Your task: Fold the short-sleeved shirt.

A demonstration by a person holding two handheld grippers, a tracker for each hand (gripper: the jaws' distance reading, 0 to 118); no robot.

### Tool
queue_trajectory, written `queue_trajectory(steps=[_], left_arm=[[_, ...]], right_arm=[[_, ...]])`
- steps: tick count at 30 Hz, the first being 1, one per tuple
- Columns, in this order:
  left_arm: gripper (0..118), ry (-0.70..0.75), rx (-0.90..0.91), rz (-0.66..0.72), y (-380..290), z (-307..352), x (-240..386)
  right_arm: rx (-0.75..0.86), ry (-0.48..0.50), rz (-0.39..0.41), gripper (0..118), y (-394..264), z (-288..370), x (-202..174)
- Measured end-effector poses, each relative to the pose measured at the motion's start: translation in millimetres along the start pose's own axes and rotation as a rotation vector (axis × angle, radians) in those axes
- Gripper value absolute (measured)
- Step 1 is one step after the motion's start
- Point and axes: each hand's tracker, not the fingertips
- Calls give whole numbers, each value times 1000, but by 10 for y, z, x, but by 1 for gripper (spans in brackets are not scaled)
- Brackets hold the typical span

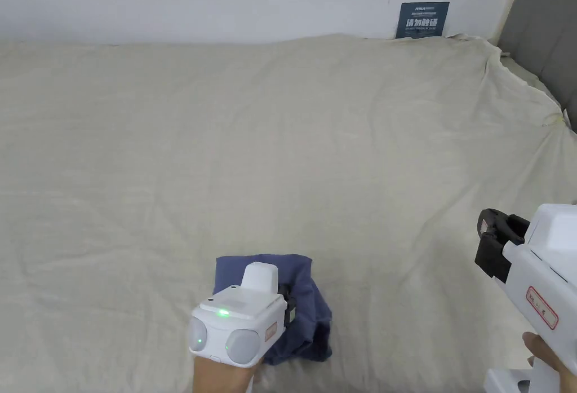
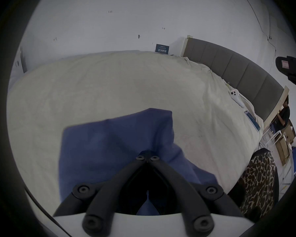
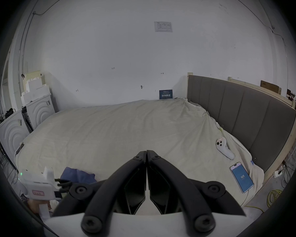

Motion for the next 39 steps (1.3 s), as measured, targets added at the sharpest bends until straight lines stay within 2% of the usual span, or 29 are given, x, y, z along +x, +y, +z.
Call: queue_trajectory(steps=[15,22,29,39], left_arm=[[0,-113,-20,6,-141,-199,423],[0,-121,158,-38,219,291,435],[0,-43,354,-41,704,963,141],[0,163,558,-79,1123,1678,-361]], right_arm=[[-13,-41,-8,0,0,69,90],[19,-22,-6,0,82,118,-16],[84,25,3,0,234,171,-250],[203,71,26,0,462,221,-597]])
